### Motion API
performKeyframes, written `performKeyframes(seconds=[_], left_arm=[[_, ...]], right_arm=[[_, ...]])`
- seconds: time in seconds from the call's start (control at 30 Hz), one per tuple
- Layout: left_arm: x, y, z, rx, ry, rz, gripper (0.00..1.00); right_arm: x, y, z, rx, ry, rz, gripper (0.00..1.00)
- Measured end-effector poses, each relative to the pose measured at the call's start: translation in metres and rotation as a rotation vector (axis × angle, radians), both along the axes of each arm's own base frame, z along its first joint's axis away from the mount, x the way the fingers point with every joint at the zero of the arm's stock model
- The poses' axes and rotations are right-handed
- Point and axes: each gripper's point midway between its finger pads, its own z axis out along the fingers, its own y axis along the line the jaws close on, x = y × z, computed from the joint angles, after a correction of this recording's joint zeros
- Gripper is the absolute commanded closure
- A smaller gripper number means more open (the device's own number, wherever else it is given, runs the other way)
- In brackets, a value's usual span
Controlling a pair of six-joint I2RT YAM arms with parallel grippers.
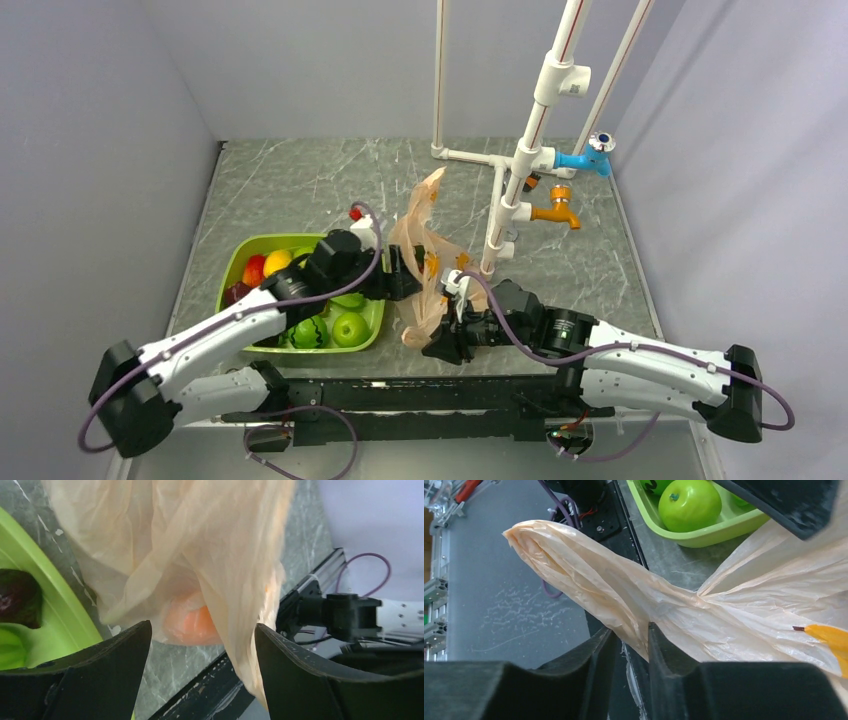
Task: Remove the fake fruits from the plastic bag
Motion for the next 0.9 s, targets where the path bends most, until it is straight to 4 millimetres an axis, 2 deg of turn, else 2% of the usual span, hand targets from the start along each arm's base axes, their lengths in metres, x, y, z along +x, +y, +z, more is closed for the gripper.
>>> performKeyframes(seconds=[0.13, 0.17, 0.2, 0.23, 0.33, 0.4, 0.5, 0.67, 0.77, 0.9], left_arm=[[0.012, -0.019, -0.011, 0.036, 0.013, -0.003, 0.19], [0.016, -0.023, -0.01, 0.033, 0.006, 0.0, 0.25], [0.018, -0.024, -0.009, 0.031, 0.001, 0.002, 0.37], [0.021, -0.026, -0.006, 0.028, -0.009, 0.008, 0.45], [0.032, -0.027, 0.002, 0.031, -0.049, 0.041, 0.64], [0.042, -0.026, 0.011, 0.028, -0.079, 0.062, 0.84], [0.06, -0.023, 0.021, 0.015, -0.105, 0.095, 1.0], [0.085, -0.012, 0.026, 0.001, -0.122, 0.151, 1.0], [0.092, -0.01, 0.032, -0.025, -0.136, 0.156, 1.0], [0.091, -0.014, 0.038, -0.054, -0.145, 0.134, 1.0]], right_arm=[[-0.004, -0.003, -0.003, 0.008, 0.016, 0.005, 0.79], [-0.005, -0.003, -0.004, 0.009, 0.018, 0.005, 0.81], [-0.006, -0.004, -0.005, 0.012, 0.021, 0.006, 0.82], [-0.007, -0.005, -0.006, 0.013, 0.021, 0.008, 0.82], [-0.011, -0.006, -0.008, 0.015, 0.024, 0.019, 0.82], [-0.015, -0.008, -0.012, 0.018, 0.025, 0.031, 0.74], [-0.023, -0.012, -0.023, 0.019, 0.04, 0.041, 0.65], [-0.029, -0.015, -0.055, -0.063, 0.096, 0.035, 0.54], [-0.027, -0.016, -0.08, -0.155, 0.136, 0.007, 0.51], [-0.027, -0.021, -0.101, -0.237, 0.167, -0.013, 0.35]])
